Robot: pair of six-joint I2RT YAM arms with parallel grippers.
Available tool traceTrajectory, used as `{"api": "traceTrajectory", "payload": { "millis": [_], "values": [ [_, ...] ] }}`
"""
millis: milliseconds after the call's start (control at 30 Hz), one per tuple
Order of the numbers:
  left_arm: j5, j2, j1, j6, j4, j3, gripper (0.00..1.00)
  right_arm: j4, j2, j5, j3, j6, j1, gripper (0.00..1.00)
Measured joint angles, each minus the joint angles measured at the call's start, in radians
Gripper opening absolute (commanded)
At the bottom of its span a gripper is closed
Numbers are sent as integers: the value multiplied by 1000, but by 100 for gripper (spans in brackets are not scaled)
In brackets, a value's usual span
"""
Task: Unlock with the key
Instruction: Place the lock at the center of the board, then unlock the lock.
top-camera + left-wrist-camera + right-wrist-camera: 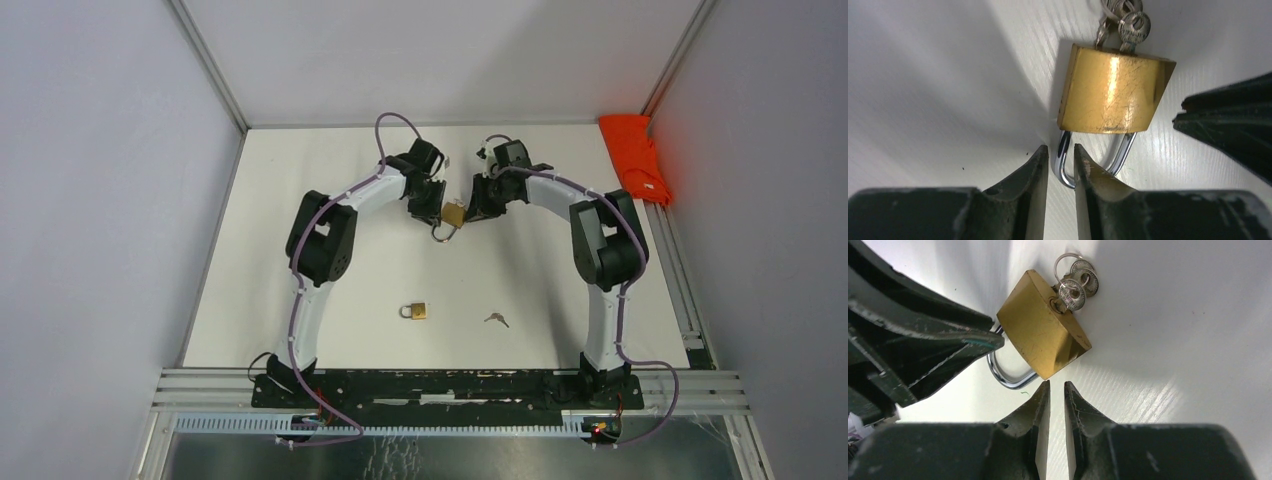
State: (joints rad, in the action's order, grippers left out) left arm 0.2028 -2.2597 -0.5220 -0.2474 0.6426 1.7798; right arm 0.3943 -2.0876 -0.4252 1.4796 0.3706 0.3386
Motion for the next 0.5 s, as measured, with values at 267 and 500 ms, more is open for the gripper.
{"api": "traceTrajectory", "payload": {
  "millis": [267,500],
  "values": [
    [-204,-56,-71,4,69,108,32,-35,62,-20,-57,21,0,21],
    [-324,-58,-103,11,66,100,4,-55,148,-23,-103,30,0,21]
  ]
}}
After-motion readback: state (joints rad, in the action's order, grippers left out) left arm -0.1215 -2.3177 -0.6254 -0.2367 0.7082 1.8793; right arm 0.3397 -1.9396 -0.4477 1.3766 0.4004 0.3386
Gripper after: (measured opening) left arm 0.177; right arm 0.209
